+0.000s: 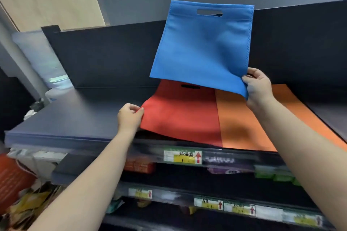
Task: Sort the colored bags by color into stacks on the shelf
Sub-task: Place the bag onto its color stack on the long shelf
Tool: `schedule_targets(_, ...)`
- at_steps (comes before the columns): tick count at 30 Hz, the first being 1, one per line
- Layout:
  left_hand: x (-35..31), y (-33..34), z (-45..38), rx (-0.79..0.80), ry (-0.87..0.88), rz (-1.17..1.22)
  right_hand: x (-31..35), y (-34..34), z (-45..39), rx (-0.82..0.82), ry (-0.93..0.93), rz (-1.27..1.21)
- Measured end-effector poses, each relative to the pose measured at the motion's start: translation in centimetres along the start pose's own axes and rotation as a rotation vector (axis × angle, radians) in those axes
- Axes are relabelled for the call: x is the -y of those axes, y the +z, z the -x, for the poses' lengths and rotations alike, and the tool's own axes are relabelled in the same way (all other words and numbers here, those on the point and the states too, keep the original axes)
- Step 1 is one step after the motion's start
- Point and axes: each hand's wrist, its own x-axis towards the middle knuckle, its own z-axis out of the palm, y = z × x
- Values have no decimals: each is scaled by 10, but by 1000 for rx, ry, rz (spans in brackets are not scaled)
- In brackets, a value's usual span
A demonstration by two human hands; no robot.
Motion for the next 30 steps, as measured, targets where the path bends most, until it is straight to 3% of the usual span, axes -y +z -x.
schedule_targets(2, 4, -3, -11, 41, -31, -74, -4, 7, -5, -2, -3, -4)
schedule_targets(5, 15, -14, -26, 97, -61, 20, -11, 21, -11, 21, 5, -2)
schedule_targets(9, 18, -17, -28, 188, 195, -310, -17, 39, -13, 32, -8, 31)
schedule_targets(11, 8, -15, -26, 209, 287, -341, -20, 47, -11, 41, -19, 49)
schedule_targets(14, -9, -25, -34, 218, 201, -4, -27, 62, -3, 76, -21, 51)
schedule_targets(17, -23, -54, -49, 409, -47, 481, -37, 81, 10, 119, -32, 99)
schedule_targets(19, -19, -71, -62, 479, -112, 619, -45, 95, 21, 127, -39, 137)
schedule_targets(26, 15, -113, -102, 379, -16, 326, -79, 151, 60, 189, -93, 299)
schedule_targets(30, 47, -140, -133, 256, -6, -62, -96, 190, 84, 249, -88, 435)
